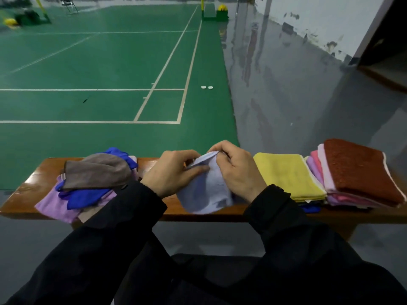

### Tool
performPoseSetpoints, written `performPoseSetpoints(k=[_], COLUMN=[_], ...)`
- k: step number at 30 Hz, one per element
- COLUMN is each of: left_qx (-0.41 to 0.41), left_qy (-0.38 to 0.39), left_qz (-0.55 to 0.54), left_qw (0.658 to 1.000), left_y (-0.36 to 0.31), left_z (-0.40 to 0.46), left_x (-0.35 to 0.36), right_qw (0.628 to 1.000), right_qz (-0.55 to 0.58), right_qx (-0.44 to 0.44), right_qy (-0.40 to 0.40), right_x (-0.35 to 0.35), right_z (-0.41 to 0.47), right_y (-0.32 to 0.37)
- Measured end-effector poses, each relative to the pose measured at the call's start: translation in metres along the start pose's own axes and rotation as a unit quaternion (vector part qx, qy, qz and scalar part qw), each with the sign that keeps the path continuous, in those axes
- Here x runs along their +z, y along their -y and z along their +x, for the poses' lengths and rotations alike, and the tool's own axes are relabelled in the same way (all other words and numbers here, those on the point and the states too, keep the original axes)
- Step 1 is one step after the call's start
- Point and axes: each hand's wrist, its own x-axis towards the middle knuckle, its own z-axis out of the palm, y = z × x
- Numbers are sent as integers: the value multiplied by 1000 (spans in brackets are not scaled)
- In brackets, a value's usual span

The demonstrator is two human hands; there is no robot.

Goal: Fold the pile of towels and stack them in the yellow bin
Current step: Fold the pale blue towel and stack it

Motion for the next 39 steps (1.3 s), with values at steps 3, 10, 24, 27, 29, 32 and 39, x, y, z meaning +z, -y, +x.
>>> performPoseSetpoints(k=[3, 10, 24, 27, 29, 32, 39], left_qx=[3, 6, 19, 3, -7, -33, 59], left_qy=[-27, 46, -15, -48, -62, -90, -249], left_qz=[-12, -36, -58, -6, 34, 73, 99], left_qw=[1000, 998, 998, 999, 997, 993, 962], left_y=[3, 13, -2, 17, 32, 47, 37], left_z=[1, 2, 18, 18, 24, 46, 65], left_x=[-4, -20, -19, -36, -45, -50, -71], right_qw=[997, 974, 985, 984, 985, 982, 981], right_qz=[-9, -116, -108, -128, -136, -182, -182], right_qx=[28, 67, 54, 80, 81, 49, -13], right_qy=[67, 180, 124, 93, 68, 17, -60], right_x=[-12, -41, 29, 11, -3, -19, -61], right_z=[6, 18, 13, 18, 28, 56, 81], right_y=[-5, -32, -32, -39, -45, -51, -46])
